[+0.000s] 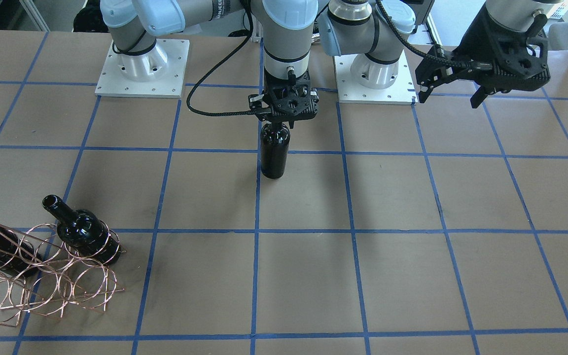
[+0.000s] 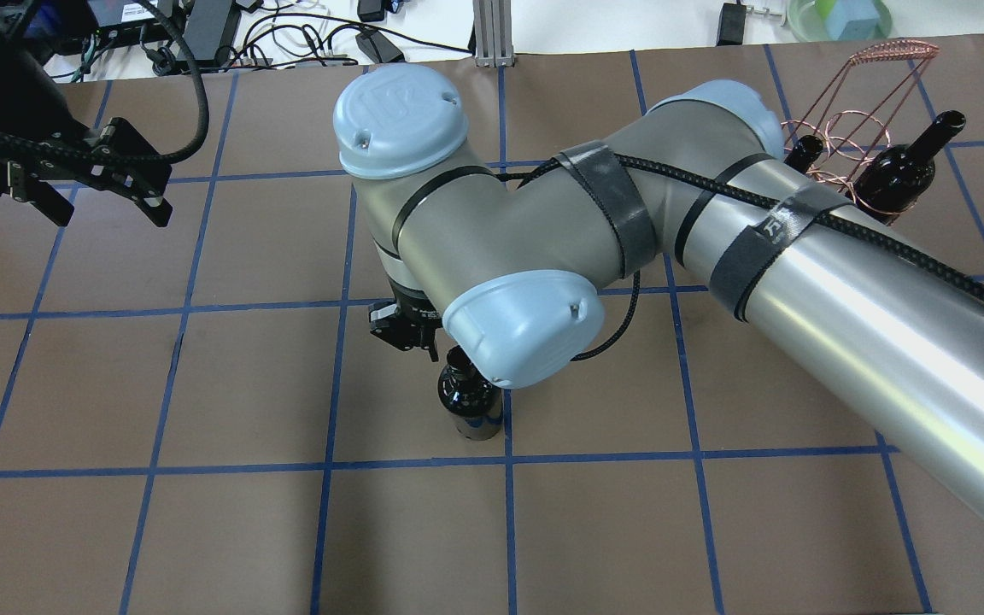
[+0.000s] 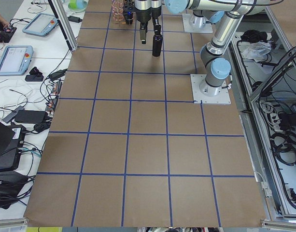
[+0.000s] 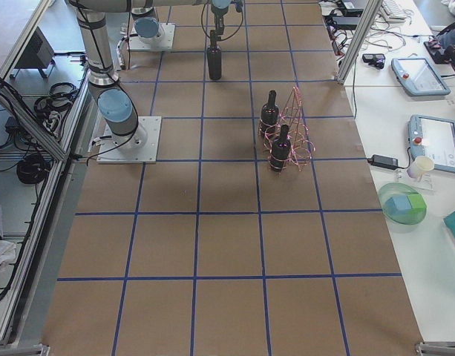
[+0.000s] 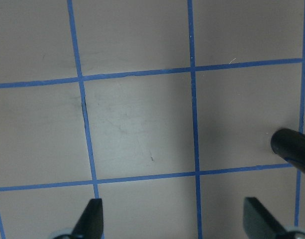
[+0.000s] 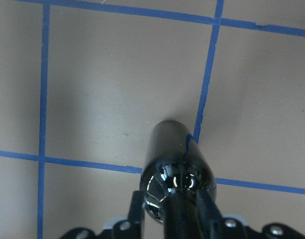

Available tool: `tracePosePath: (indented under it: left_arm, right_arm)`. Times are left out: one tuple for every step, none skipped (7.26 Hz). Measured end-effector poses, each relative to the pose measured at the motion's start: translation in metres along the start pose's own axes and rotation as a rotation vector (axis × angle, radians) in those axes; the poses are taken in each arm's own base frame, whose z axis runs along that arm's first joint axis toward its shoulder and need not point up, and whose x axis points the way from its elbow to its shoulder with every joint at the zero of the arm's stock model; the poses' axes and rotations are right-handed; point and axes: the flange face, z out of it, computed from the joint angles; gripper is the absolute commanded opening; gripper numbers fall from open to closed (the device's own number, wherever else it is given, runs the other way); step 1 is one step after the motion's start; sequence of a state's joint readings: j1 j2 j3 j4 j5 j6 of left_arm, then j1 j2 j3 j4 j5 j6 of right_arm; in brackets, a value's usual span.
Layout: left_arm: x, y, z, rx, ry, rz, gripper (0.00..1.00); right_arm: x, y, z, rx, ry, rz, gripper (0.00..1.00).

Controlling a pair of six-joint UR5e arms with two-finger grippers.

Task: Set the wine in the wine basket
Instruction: 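Close the right gripper on the bottle neck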

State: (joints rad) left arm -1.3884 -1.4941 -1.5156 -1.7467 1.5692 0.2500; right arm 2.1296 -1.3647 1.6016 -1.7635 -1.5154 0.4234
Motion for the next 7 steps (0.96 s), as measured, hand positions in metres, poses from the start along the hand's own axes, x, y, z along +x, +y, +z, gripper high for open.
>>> tracePosePath:
  left_arm:
    - [0.000, 0.000, 0.000, 0.000, 0.000, 0.000, 1.00]
    - [0.000, 0.000, 0.000, 0.000, 0.000, 0.001, 1.00]
    - [0.000, 0.000, 0.000, 0.000, 0.000, 0.001, 1.00]
    - [0.000, 0.000, 0.000, 0.000, 0.000, 0.000, 1.00]
    - [0.000, 0.000, 0.000, 0.000, 0.000, 0.000, 1.00]
    - [0.000, 0.000, 0.000, 0.000, 0.000, -0.001, 1.00]
    - [0.000, 0.000, 0.000, 0.000, 0.000, -0.001, 1.00]
  right_arm:
    - [0.001, 0.000, 0.001, -0.002, 0.004, 0.000, 0.72]
    - [0.002, 0.001, 0.003, -0.016, 0.013, 0.003, 0.71]
    - [0.002, 0.004, 0.007, -0.035, 0.023, 0.008, 0.71]
    - [0.003, 0.006, 0.009, -0.054, 0.031, 0.011, 0.70]
    - [0.003, 0.007, 0.011, -0.066, 0.034, 0.013, 0.47]
    - [0.003, 0.008, 0.011, -0.072, 0.033, 0.013, 0.25]
    - [0.003, 0.008, 0.011, -0.074, 0.027, 0.013, 0.11]
